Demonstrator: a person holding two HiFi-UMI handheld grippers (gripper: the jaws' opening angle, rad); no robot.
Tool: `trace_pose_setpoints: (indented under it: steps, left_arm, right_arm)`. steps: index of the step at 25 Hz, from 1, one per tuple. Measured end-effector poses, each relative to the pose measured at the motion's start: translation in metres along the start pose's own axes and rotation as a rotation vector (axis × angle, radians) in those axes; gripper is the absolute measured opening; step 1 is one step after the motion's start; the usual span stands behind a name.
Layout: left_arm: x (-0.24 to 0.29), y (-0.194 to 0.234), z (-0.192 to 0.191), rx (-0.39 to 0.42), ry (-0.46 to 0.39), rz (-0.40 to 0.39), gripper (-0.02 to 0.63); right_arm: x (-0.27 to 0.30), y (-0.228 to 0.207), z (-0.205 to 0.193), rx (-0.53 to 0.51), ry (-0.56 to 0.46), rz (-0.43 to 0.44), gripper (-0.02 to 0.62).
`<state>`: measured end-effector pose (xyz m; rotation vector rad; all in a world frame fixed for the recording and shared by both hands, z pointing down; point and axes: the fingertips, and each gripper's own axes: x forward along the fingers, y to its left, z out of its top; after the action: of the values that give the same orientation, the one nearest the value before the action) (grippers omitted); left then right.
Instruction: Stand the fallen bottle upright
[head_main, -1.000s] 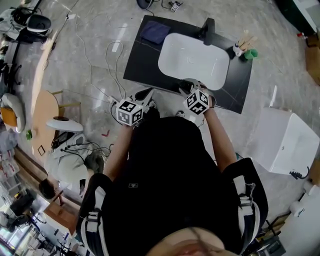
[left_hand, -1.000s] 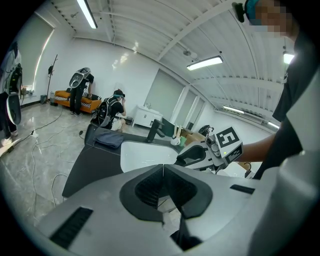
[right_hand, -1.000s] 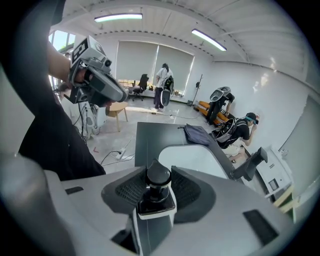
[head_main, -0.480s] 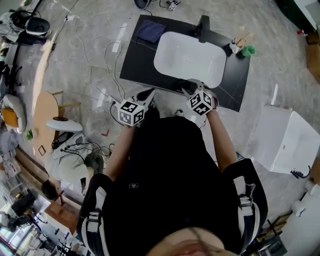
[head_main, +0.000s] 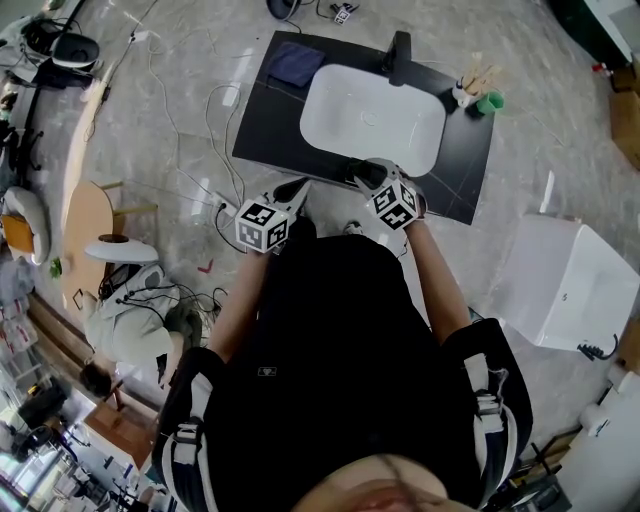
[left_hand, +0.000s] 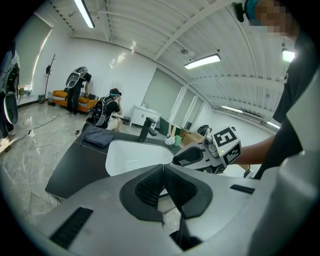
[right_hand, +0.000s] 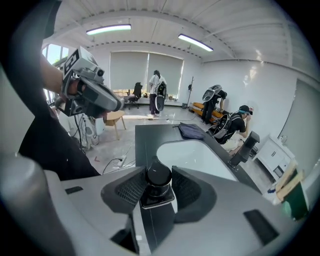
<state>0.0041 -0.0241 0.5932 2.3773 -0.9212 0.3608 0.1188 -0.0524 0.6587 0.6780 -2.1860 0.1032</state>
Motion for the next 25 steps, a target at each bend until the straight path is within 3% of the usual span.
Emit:
trace_pose_setpoints:
  steps: [10, 15, 17, 20, 25]
  left_arm:
    - [0.013, -0.017, -0.006, 0.007, 0.008, -0.008, 0.015]
    - [0.018, -0.028, -0.009, 0.016, 0.012, -0.016, 0.015]
    - [0.019, -0.033, -0.011, 0.024, 0.015, -0.018, 0.015]
    - [0.019, -0.04, -0.012, 0.036, 0.02, -0.021, 0.015]
    - [0.023, -0.048, -0.016, 0.036, 0.025, -0.022, 0.015]
  right_arm:
    - [-0.022, -0.001, -0.024, 0.058, -0.035, -0.003, 0.224]
    - [-0.035, 0.004, -0.039, 0.083, -0.035, -0.005, 0.197]
    - [-0.042, 0.006, -0.042, 0.089, -0.047, -0.011, 0.17]
    - [-0.052, 0.009, -0.043, 0.079, -0.074, -0.02, 0.074]
    - [-0.058, 0.015, -0.052, 0.076, -0.08, -0.02, 0.061]
